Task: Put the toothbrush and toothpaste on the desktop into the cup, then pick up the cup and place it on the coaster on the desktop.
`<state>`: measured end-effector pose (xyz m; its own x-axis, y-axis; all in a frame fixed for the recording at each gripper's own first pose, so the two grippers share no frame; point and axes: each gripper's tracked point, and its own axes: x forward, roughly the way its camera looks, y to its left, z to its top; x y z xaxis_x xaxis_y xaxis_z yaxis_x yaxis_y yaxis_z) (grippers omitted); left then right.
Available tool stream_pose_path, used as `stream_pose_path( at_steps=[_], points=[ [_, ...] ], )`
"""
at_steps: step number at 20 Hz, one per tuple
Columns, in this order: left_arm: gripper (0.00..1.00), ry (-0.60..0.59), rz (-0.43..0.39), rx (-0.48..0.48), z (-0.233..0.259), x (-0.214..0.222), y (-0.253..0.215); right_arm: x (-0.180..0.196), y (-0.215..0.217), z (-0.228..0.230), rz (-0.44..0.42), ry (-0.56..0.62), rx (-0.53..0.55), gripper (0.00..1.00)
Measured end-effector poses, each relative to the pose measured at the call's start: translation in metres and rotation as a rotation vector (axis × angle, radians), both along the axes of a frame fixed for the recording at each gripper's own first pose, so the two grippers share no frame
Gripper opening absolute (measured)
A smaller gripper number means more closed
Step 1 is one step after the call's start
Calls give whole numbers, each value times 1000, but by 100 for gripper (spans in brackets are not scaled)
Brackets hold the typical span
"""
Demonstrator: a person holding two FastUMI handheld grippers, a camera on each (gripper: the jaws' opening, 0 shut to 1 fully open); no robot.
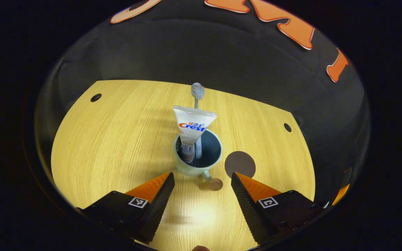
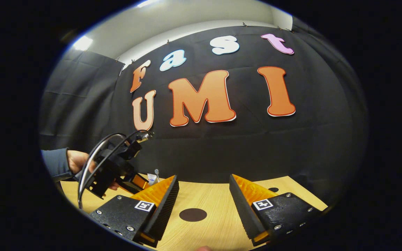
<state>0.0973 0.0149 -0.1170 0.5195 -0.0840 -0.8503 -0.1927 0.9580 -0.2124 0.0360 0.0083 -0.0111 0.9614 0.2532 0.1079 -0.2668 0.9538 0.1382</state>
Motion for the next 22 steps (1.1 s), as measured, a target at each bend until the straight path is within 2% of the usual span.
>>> stream_pose_path(
  at_steps=[3,9,11,12,13,15,16,17,19,20,22],
  points=[
    [98,66,4,27,-11,5,-2,-8,-12,-4,-11,-9,-18,88],
    [98,165,67,112,-43,15,-1,-29,-26,-15,-20,17,47,89],
    [96,189,79,102,-55,16,-5,-36,-28,-15,-28,11,46,89],
    [89,200,68,107,-59,17,-7,-41,-29,-15,-27,6,40,89],
    [90,209,68,128,-60,16,-4,-45,-26,-16,-19,4,37,89],
    [82,202,84,134,-59,18,4,-47,-23,-21,-15,13,27,89],
    [65,198,81,125,-60,17,3,-48,-24,-23,-19,19,23,89],
    [70,200,81,123,-62,14,1,-49,-22,-23,-17,22,25,89],
    [56,202,102,129,-60,12,1,-52,-18,-20,-11,22,32,89],
    [29,201,96,132,-59,14,0,-53,-16,-19,-10,20,32,89],
    [29,189,73,151,-55,20,-1,-54,-16,-15,-14,8,30,89]
  ],
)
